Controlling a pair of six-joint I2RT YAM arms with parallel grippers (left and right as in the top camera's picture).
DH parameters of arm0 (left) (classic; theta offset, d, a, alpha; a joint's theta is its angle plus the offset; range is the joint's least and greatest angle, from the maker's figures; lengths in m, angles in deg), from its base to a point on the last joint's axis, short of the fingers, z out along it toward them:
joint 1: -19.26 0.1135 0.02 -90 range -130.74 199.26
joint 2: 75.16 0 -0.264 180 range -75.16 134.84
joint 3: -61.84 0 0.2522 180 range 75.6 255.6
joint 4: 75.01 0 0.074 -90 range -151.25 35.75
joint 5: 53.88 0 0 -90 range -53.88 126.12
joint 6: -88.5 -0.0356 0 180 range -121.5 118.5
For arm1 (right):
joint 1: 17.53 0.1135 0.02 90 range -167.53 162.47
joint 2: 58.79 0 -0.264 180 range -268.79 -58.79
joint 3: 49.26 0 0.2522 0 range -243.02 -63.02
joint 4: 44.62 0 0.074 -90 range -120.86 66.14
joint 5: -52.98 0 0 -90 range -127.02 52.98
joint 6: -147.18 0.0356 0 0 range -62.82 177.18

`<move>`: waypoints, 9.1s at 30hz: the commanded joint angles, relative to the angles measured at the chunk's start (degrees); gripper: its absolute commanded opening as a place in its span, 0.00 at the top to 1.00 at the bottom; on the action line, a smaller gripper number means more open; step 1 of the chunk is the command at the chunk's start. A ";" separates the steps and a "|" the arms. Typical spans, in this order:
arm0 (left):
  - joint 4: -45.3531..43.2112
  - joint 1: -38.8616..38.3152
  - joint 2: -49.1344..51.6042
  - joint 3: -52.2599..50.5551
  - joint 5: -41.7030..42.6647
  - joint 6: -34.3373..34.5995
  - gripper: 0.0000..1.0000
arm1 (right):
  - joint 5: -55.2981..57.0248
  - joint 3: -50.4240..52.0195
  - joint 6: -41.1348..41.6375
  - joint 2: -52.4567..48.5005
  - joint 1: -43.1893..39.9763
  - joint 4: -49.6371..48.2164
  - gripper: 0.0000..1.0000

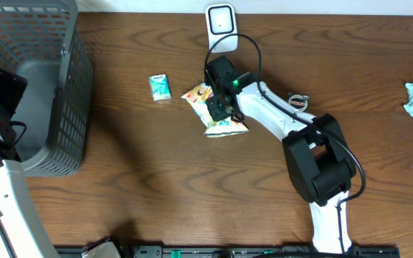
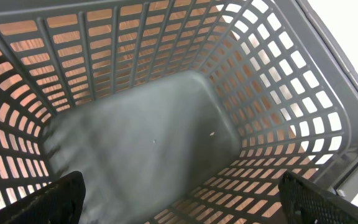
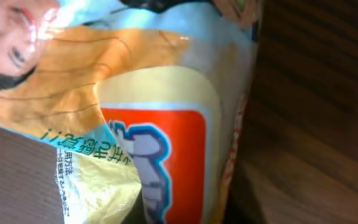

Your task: Scan the item barcode

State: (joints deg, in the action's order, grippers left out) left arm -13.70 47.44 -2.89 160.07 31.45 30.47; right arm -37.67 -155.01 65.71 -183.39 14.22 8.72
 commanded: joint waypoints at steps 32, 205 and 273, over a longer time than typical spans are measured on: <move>0.00 0.13 0.33 0.13 -0.52 0.48 0.02 | 10.62 -13.22 -2.45 -10.25 -10.08 -58.86 0.99; 0.00 0.13 0.33 0.13 -0.52 0.48 0.02 | 0.37 -8.35 48.02 0.11 -9.73 14.08 0.01; 0.00 0.13 0.35 0.13 -0.52 0.50 0.02 | -3.89 -18.10 47.82 -6.19 -13.73 28.22 0.01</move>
State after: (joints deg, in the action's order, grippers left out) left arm -13.70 47.44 -2.87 160.07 31.45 30.47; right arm -41.56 -172.36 100.49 -189.79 1.98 38.66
